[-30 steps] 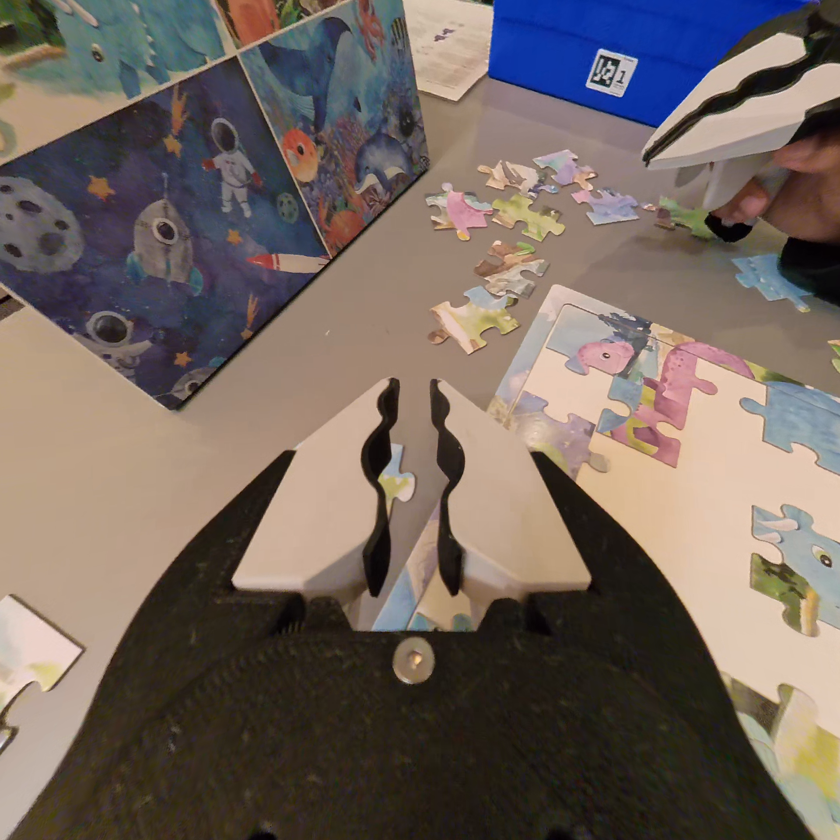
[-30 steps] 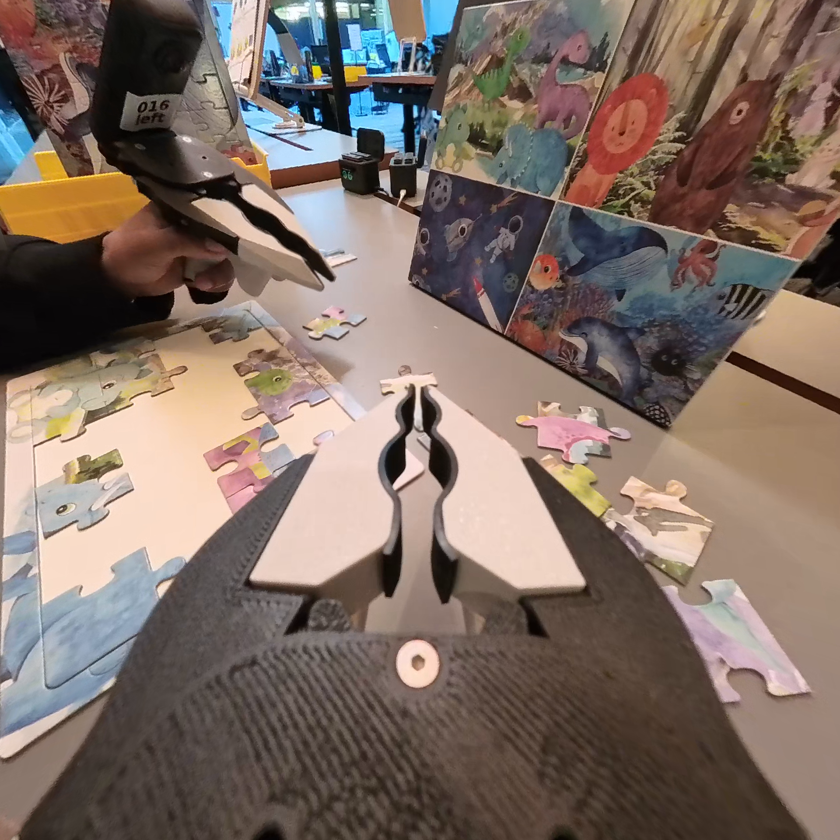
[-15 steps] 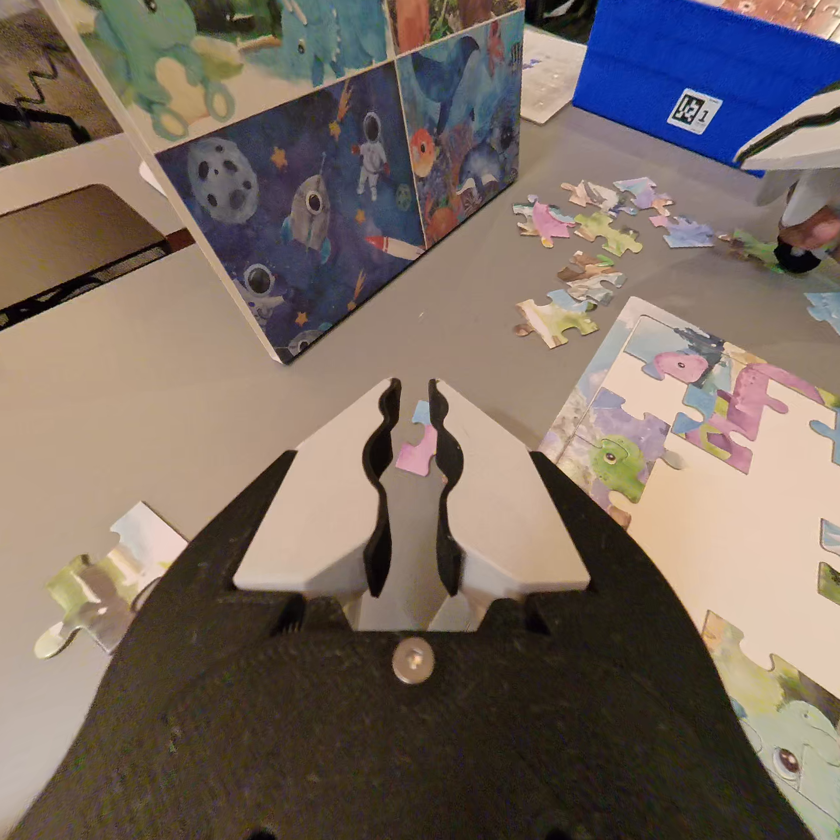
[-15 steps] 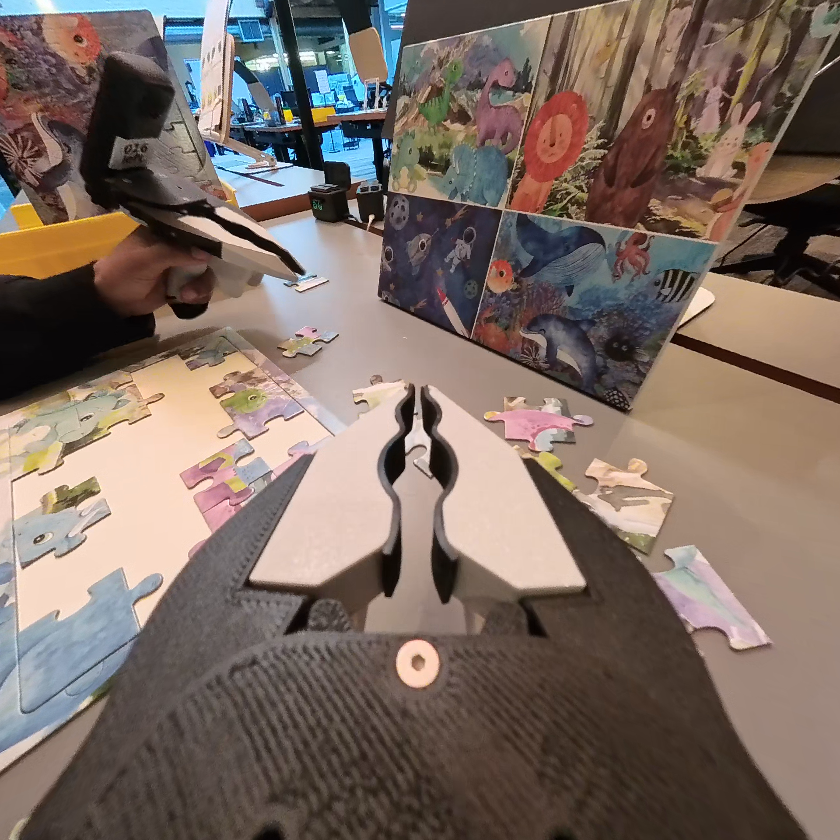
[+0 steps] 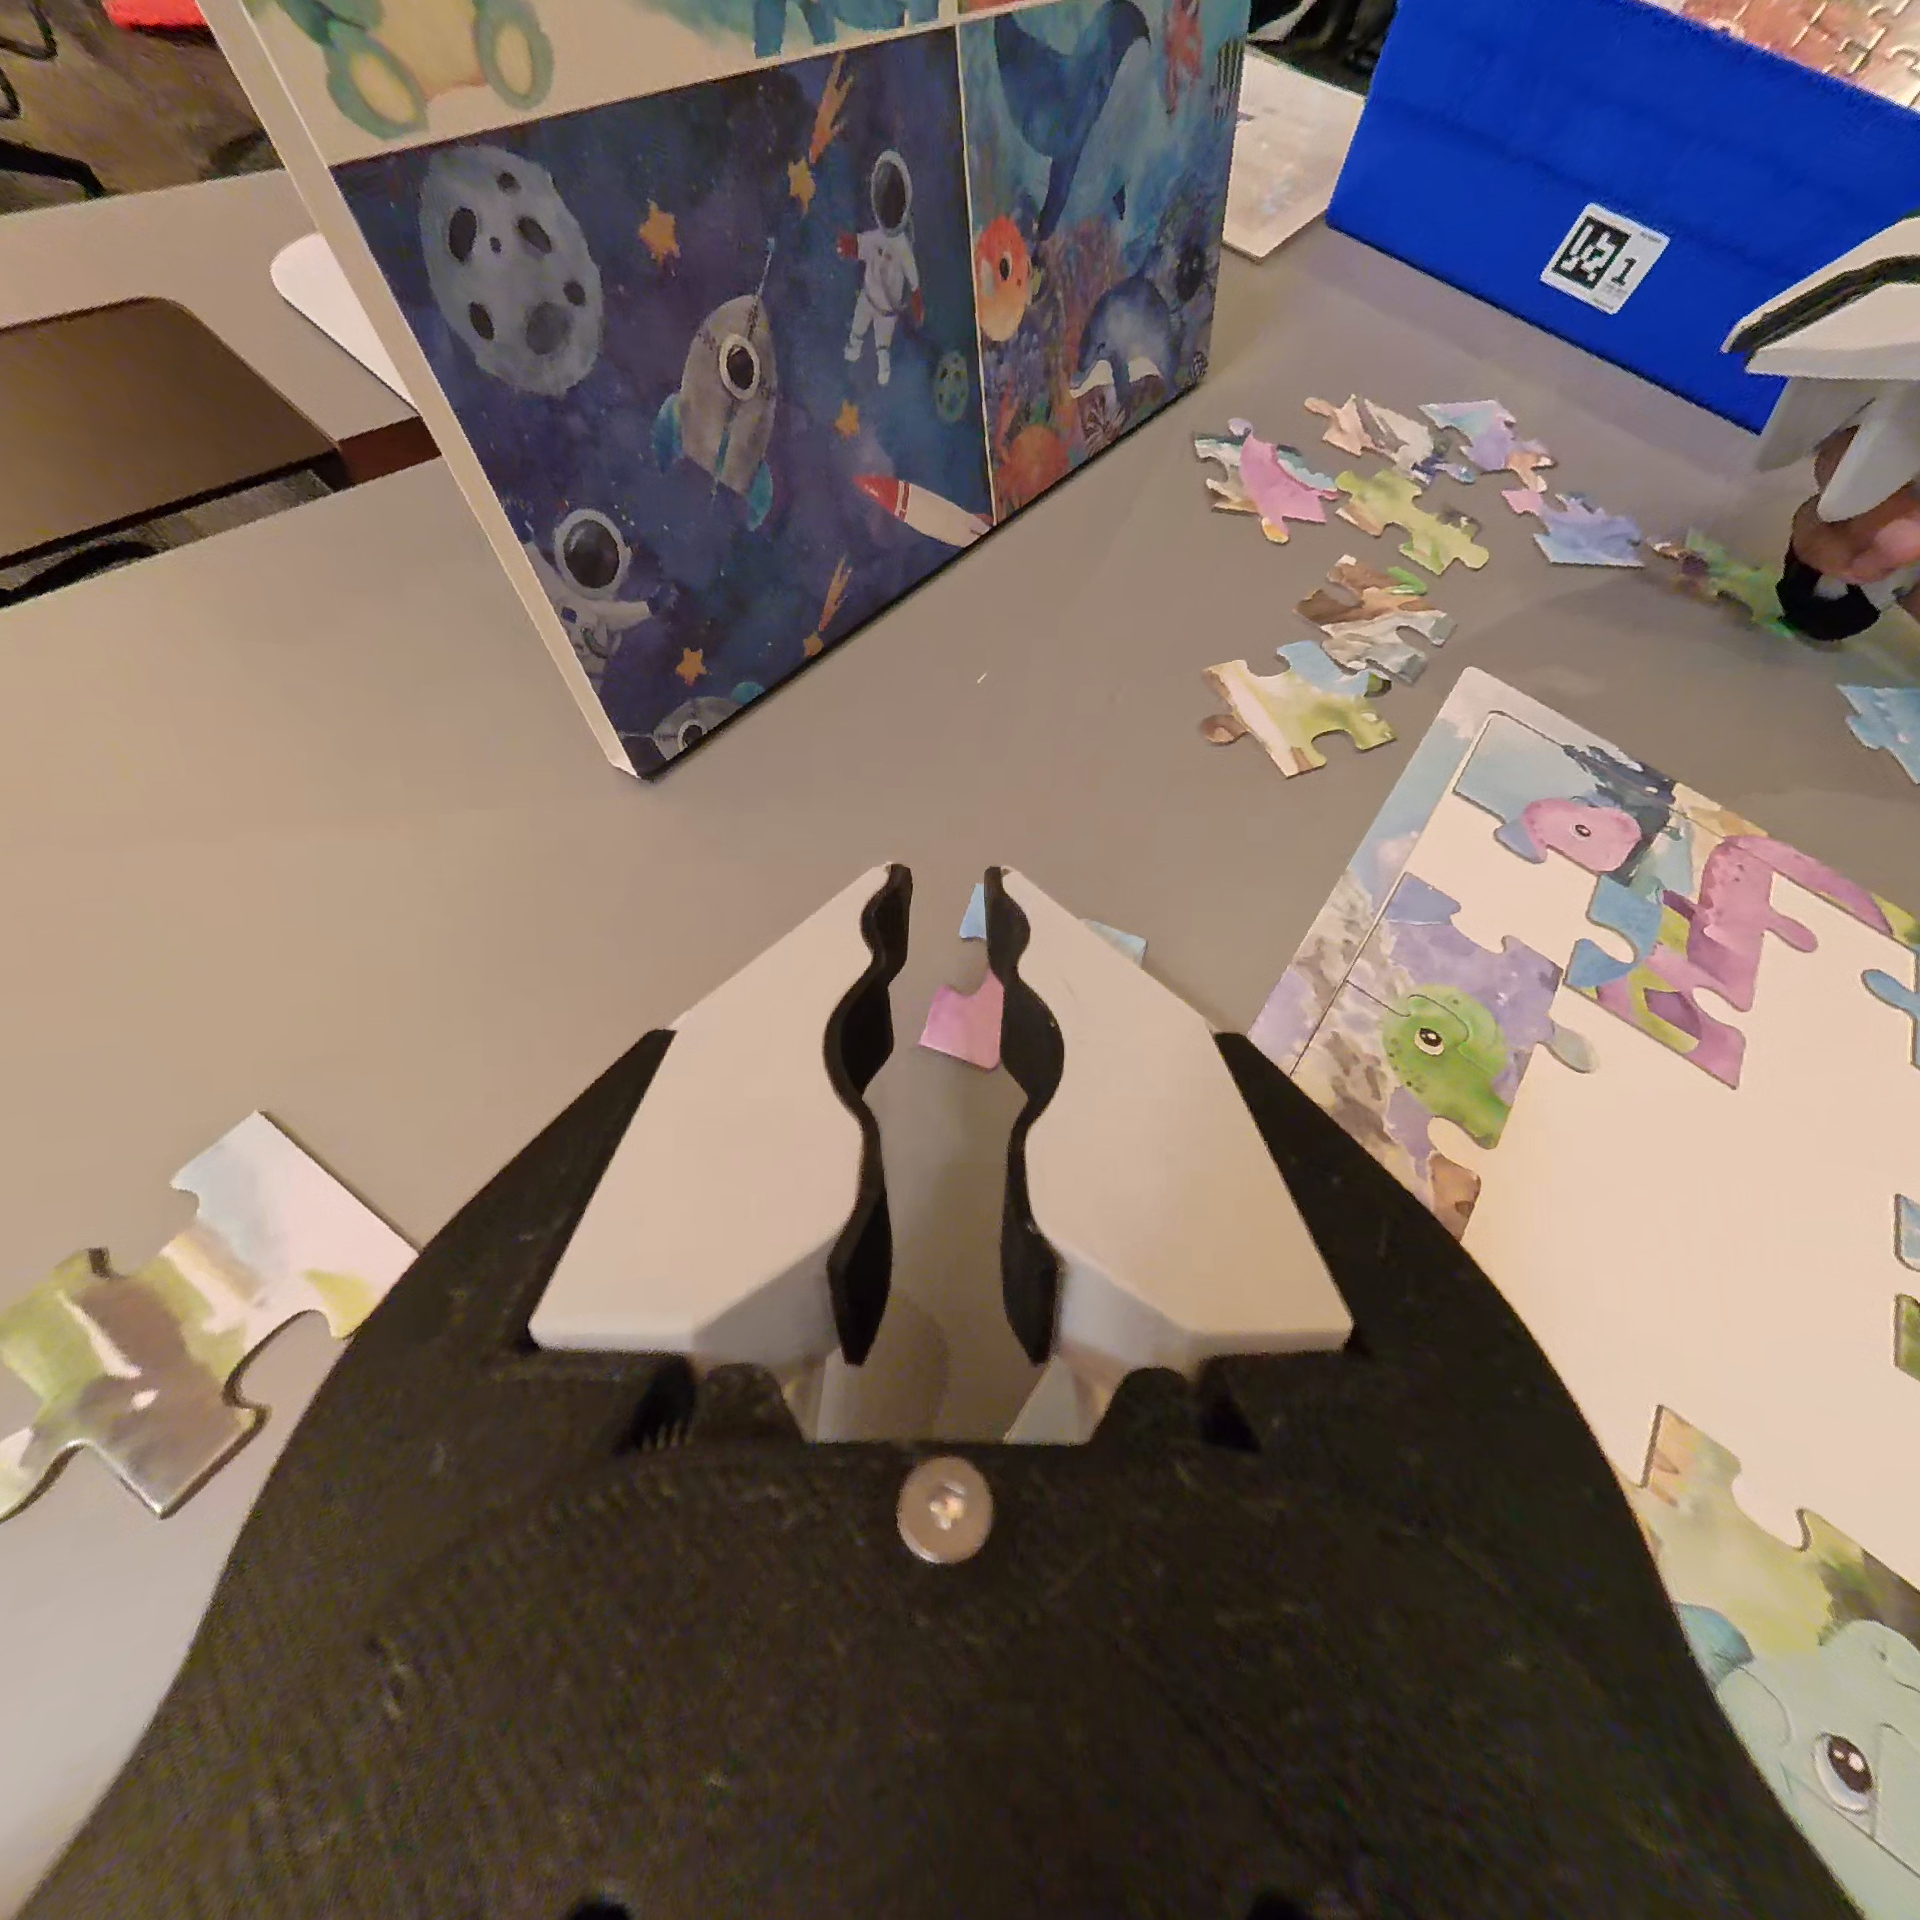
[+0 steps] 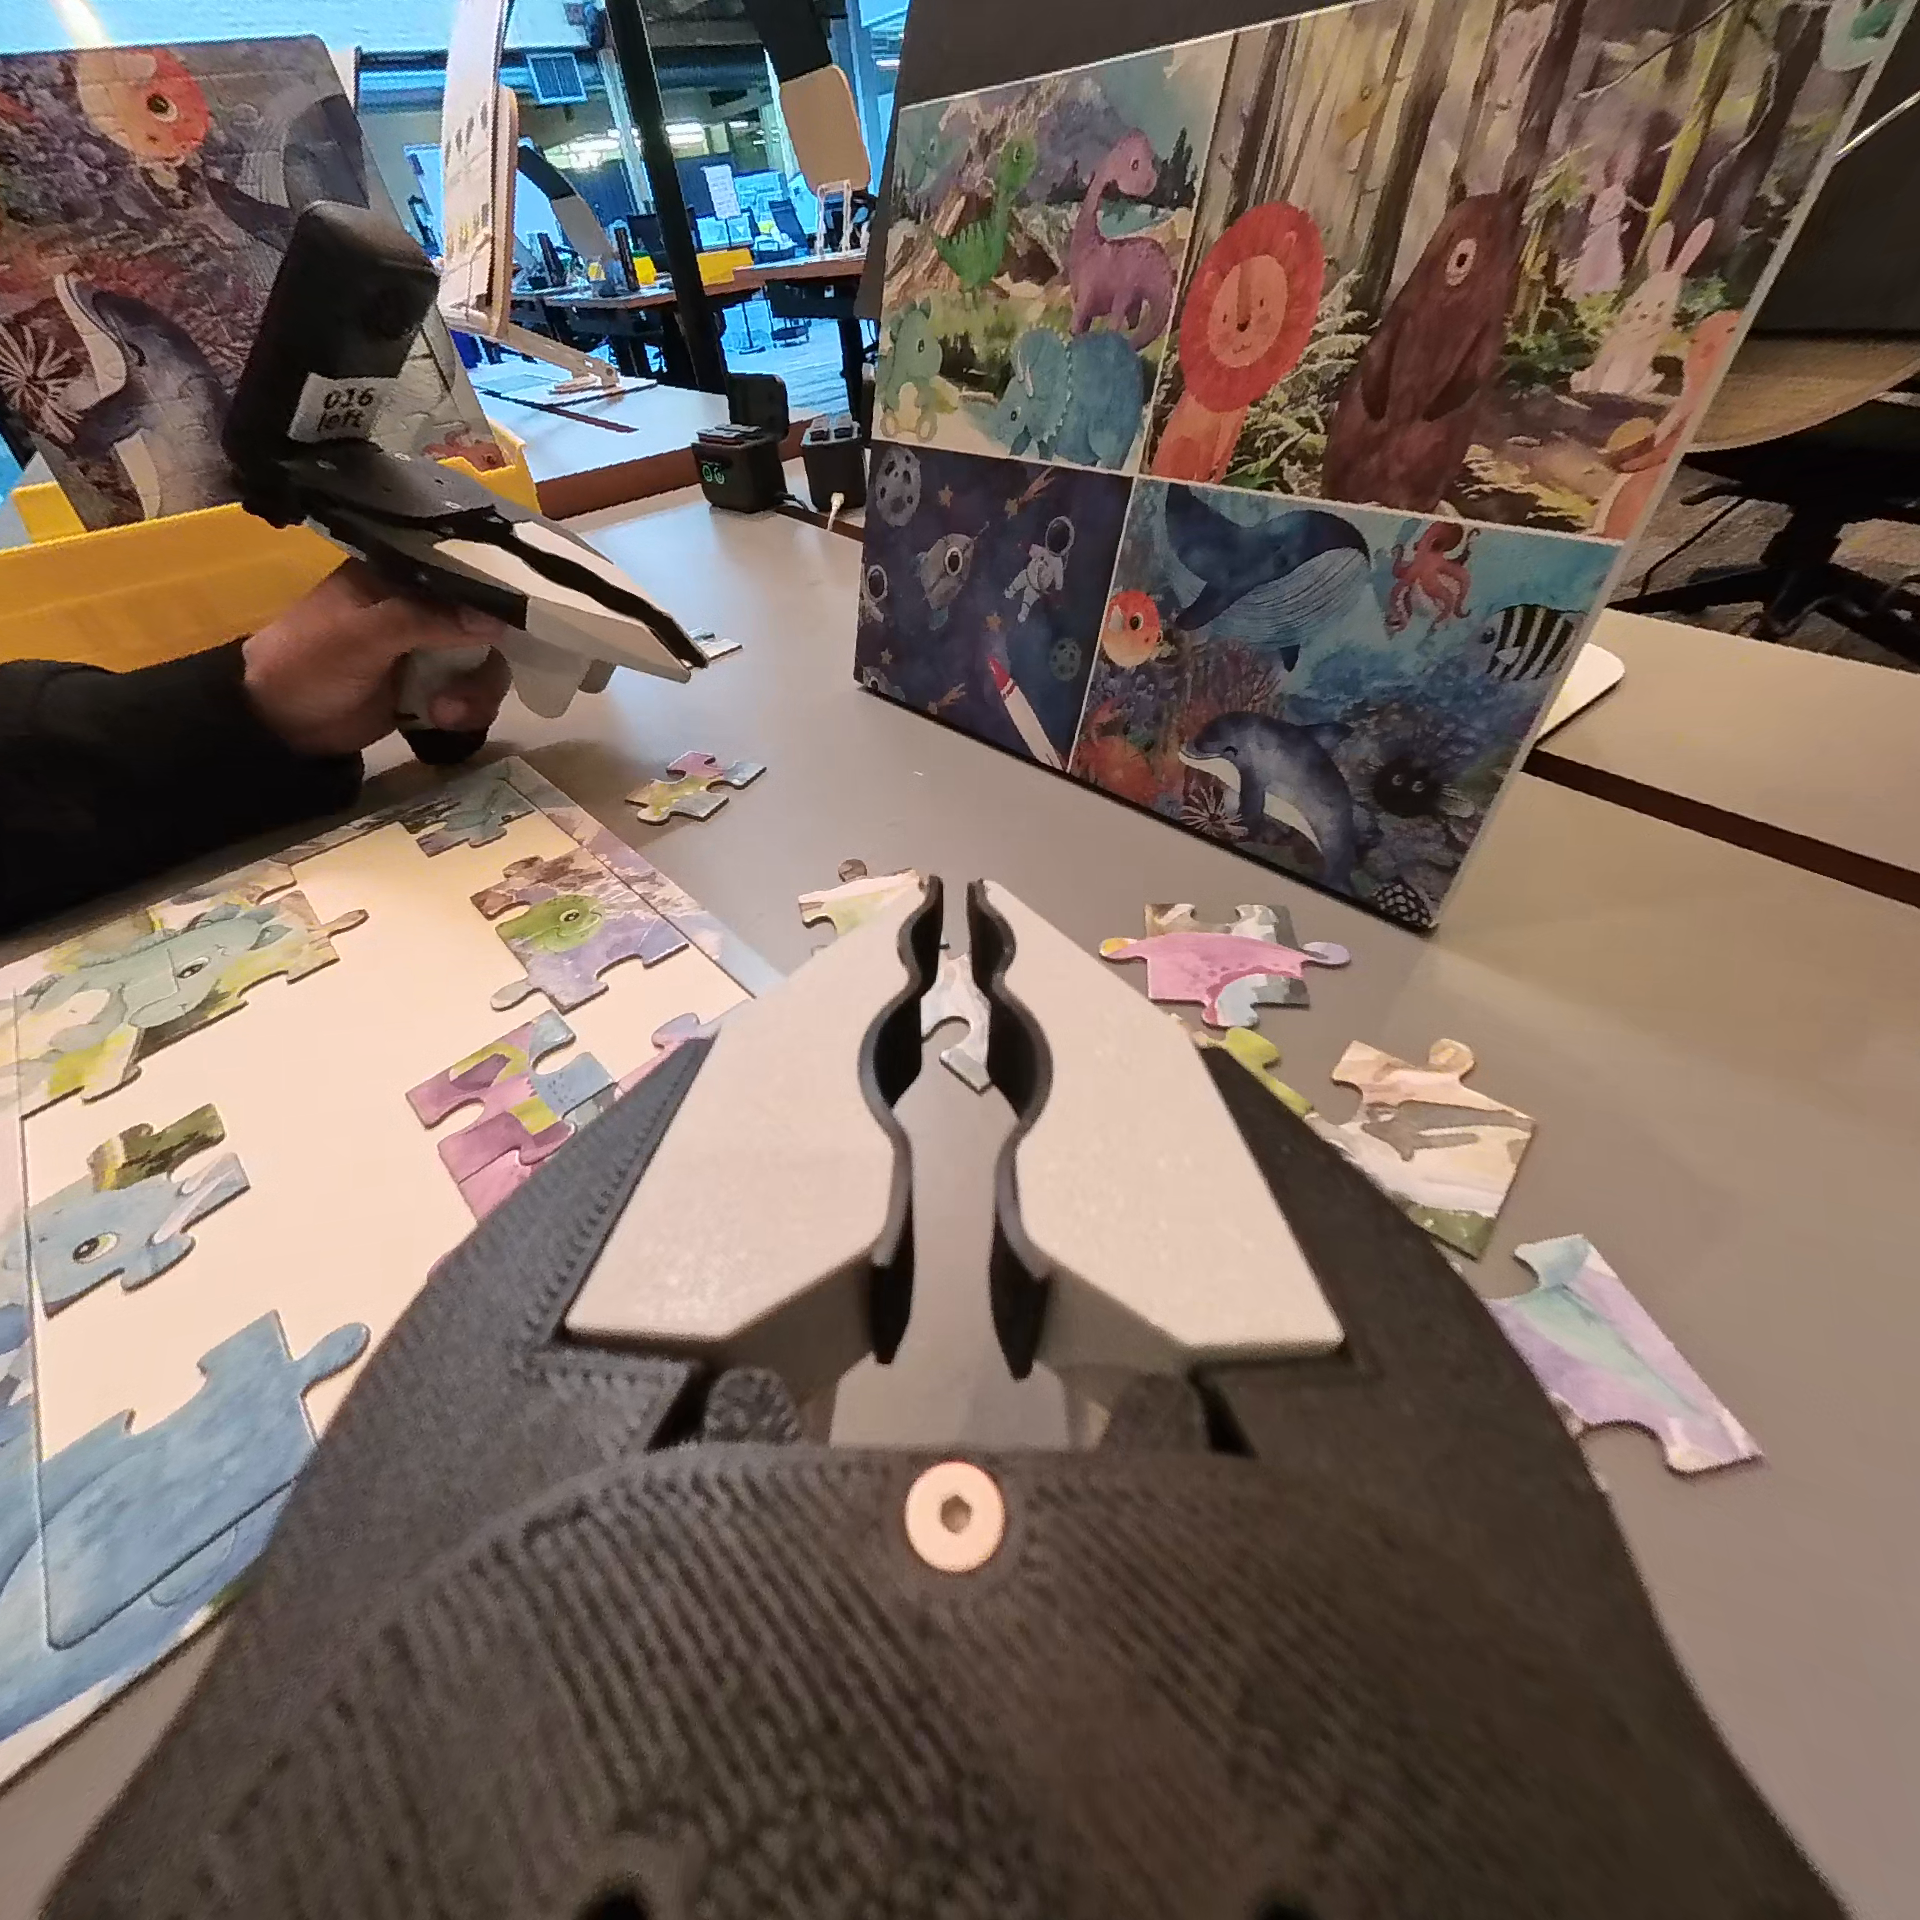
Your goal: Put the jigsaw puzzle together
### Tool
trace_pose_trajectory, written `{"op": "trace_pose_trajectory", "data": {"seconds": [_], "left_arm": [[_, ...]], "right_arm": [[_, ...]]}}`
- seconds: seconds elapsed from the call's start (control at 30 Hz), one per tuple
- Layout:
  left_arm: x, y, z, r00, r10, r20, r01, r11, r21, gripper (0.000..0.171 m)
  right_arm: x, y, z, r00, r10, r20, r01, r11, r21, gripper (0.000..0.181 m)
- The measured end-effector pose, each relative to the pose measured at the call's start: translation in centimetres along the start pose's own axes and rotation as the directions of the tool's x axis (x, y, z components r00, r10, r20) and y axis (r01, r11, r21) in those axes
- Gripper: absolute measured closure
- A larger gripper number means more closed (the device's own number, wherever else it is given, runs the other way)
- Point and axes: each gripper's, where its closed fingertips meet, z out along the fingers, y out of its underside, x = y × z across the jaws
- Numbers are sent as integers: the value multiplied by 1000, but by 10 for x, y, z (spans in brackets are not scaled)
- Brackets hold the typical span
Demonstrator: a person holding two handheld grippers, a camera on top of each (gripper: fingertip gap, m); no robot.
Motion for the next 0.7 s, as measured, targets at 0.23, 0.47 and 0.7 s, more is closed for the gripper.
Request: {"op": "trace_pose_trajectory", "data": {"seconds": [0.23,0.47,0.7], "left_arm": [[0,1,1,1000,-1,1,1,1000,-7,158],[0,2,2,1000,-3,-2,3,1000,-17,157],[0,3,2,1000,-6,-3,6,1000,-21,156]], "right_arm": [[0,0,0,1000,-1,-4,1,1000,-4,177],[-1,2,2,1000,-14,-5,14,1000,-18,177],[-3,5,4,1000,-30,-6,30,999,-34,176]]}}
